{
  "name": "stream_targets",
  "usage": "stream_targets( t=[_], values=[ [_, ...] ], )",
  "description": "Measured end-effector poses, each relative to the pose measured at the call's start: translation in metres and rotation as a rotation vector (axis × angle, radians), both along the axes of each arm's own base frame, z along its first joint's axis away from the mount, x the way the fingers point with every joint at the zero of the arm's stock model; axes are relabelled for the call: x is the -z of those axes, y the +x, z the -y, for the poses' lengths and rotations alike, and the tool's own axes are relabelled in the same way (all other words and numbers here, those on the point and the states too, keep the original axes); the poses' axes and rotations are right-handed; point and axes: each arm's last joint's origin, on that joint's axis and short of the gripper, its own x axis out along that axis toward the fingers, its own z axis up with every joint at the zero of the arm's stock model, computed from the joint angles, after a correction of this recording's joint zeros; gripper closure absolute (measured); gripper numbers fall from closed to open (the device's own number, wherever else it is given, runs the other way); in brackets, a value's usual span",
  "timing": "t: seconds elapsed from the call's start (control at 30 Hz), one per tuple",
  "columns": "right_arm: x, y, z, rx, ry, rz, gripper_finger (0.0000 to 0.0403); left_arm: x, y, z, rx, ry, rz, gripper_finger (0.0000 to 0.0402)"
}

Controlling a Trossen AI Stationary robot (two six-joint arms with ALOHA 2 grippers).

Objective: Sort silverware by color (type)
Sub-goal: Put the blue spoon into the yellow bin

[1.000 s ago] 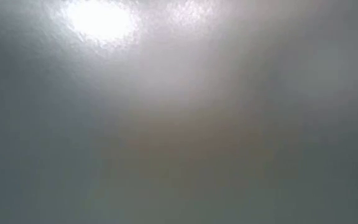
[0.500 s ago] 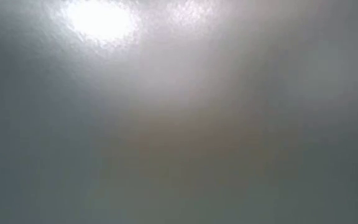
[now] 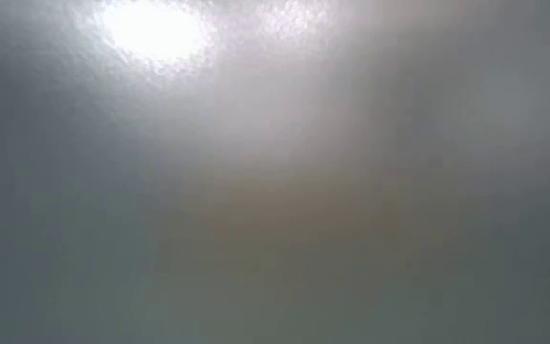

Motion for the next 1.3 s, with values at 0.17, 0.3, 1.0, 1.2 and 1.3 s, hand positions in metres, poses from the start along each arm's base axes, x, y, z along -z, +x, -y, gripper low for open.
stream_targets(
  t=[0.17, 0.3, 1.0, 1.2, 1.3],
  values=[
    [-0.042, 0.017, -0.015, -0.217, -0.226, 0.150, 0.0375, 0.000, 0.000, 0.000, 0.000, 0.000, 0.000, 0.0290],
    [-0.051, 0.038, -0.021, -0.420, -0.433, 0.178, 0.0375, 0.000, 0.000, 0.000, 0.000, 0.000, 0.000, 0.0290],
    [0.025, 0.104, -0.008, -0.736, -0.402, 0.137, 0.0359, 0.000, 0.000, 0.000, 0.000, 0.000, 0.000, 0.0290],
    [0.020, 0.103, -0.008, -0.706, -0.395, 0.162, 0.0297, 0.000, 0.000, 0.000, 0.000, 0.000, 0.000, 0.0290],
    [0.005, 0.095, -0.012, -0.708, -0.409, 0.171, 0.0268, 0.000, 0.000, 0.000, 0.000, 0.000, 0.000, 0.0290]
  ],
)
